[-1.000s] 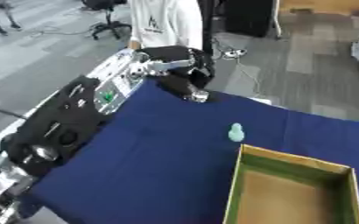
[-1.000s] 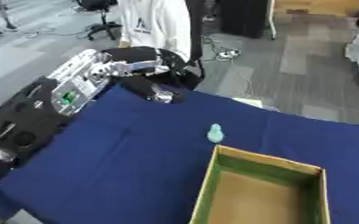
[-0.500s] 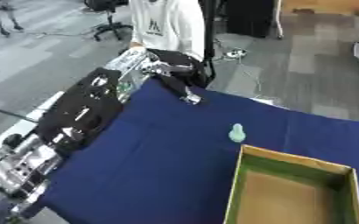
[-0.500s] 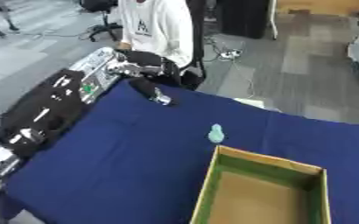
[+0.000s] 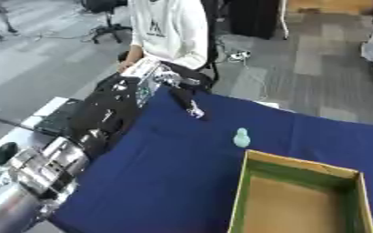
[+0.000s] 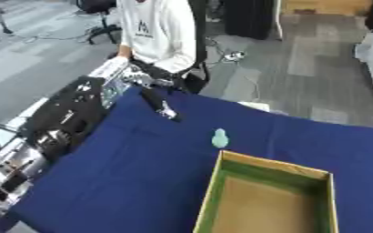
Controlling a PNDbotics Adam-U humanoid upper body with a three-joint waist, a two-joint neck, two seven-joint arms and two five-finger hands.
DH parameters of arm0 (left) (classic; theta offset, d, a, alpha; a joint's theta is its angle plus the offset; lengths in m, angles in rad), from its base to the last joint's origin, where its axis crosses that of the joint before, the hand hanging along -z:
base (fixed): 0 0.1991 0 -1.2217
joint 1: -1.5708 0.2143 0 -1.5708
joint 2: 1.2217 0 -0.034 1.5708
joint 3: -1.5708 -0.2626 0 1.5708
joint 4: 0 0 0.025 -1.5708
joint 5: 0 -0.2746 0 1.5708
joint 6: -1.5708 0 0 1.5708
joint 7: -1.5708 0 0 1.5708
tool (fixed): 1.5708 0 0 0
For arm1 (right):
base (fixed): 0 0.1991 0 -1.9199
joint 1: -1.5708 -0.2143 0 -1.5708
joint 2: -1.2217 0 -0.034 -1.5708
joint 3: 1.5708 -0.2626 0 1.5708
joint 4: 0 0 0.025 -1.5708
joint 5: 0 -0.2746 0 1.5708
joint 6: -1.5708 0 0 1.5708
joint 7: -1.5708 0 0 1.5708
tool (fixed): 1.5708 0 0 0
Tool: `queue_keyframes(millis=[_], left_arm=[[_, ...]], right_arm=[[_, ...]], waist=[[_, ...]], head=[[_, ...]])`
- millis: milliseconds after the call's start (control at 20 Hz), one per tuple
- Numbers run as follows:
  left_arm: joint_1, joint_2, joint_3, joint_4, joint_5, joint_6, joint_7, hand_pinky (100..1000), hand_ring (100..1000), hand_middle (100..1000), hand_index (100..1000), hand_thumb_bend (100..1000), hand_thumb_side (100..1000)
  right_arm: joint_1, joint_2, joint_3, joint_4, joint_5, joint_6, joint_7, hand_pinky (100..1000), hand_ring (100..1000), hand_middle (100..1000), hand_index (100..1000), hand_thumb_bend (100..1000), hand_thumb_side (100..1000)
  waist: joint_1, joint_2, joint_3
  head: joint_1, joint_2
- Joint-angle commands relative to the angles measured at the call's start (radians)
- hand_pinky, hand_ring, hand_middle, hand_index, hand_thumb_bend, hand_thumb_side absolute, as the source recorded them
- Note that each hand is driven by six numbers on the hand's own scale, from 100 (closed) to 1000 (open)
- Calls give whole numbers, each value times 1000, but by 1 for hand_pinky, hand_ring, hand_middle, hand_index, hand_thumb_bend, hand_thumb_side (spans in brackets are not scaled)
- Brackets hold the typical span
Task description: Pick up objects on the table and place them in the box.
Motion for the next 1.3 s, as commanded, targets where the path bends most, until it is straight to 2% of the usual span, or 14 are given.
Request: queue_keyframes(millis=[50, 350, 950, 1300], left_arm=[[-33, 4, 15, 21, 3, -5, -53, 922, 851, 1000, 1000, 1000, 719], [-50, -17, 12, 37, 26, -12, -128, 974, 864, 1000, 1000, 1000, 720], [-84, -62, 14, 89, -3, -43, -187, 902, 829, 1000, 1000, 1000, 627], [-97, -86, 7, 133, -82, -99, -174, 882, 816, 1000, 1000, 1000, 599]], right_arm=[[-10, -23, -8, -16, -17, -3, 12, 399, 538, 565, 685, 494, 1000], [-15, -29, -10, -16, -34, -13, 27, 399, 538, 565, 685, 494, 1000], [-35, -46, -14, -16, -68, -29, 47, 398, 536, 564, 685, 495, 1000], [-59, -71, -25, -16, -105, -42, 61, 397, 536, 564, 685, 494, 1000]], waist=[[2, -11, -4], [2, -10, -10], [7, -2, -34], [15, 5, -60]], head=[[10, 4], [12, 5], [41, -14], [73, -19]])
